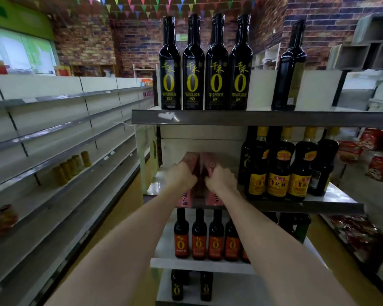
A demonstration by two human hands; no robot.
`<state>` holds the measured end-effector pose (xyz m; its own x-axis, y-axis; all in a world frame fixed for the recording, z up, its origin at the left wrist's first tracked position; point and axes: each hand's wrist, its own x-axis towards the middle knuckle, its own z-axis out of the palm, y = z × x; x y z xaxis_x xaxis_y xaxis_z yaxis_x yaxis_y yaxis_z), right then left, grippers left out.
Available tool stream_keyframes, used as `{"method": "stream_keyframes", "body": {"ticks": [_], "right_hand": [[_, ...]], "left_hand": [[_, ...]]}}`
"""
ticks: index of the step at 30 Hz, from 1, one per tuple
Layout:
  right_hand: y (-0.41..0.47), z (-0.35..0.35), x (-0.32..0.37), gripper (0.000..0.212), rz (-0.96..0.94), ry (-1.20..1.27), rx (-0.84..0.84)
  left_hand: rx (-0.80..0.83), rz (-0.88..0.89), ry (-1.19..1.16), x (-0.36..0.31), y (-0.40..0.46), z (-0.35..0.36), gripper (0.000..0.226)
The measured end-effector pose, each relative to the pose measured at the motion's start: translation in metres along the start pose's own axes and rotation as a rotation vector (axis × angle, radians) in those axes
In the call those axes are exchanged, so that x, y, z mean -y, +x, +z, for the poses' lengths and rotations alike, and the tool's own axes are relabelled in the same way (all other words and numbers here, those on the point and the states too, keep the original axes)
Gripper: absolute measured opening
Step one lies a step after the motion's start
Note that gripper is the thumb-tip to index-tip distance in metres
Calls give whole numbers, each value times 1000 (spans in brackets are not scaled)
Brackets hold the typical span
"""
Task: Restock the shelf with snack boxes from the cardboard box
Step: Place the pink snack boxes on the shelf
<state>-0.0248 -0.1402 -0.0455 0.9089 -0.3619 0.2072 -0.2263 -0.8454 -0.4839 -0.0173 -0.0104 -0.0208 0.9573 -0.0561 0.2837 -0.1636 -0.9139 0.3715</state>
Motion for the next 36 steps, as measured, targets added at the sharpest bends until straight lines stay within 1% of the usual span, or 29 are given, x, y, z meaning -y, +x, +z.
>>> {"method": "stream_keyframes", "body": {"ticks": [3, 6, 11, 14, 16, 20, 24, 25, 27, 28, 32, 34, 36], "right_hand": [[-19, -5, -7, 48, -9, 47, -41], [-38, -10, -15, 48, -9, 103, -69], [-73, -14, -26, 53, -15, 189, -111], [-97, -16, -26, 52, -8, 232, -148], [-116, -16, -24, 48, 38, 308, -152], [-160, -10, -12, 52, 156, 467, -130], [-211, 4, 19, 63, 222, 492, -49], [-225, 9, 27, 63, 235, 499, -24], [-250, 21, 41, 61, 238, 512, 30], [-260, 28, 46, 61, 246, 517, 46], [-312, 58, 73, 59, 225, 545, 103], [-331, 78, 88, 63, 199, 559, 103], [-349, 93, 106, 65, 159, 571, 99]], "left_hand": [[-9, -21, -21, 0, -17, -4, 12], [-27, -54, -21, 1, -35, -12, 15], [-51, -146, -108, 10, -68, -24, 15], [-99, -184, -172, 20, -89, -32, 24], [-113, -212, -238, 32, -103, -38, 29], [-71, -247, -301, 68, -131, -56, 16], [-43, -245, -273, 111, -170, -72, 22], [-39, -249, -275, 121, -180, -75, 20], [-10, -277, -289, 144, -200, -81, 7], [5, -297, -293, 154, -209, -83, 7], [67, -443, -440, 212, -241, -95, 16], [74, -512, -527, 242, -258, -104, 29], [82, -546, -580, 269, -274, -110, 46]]}}
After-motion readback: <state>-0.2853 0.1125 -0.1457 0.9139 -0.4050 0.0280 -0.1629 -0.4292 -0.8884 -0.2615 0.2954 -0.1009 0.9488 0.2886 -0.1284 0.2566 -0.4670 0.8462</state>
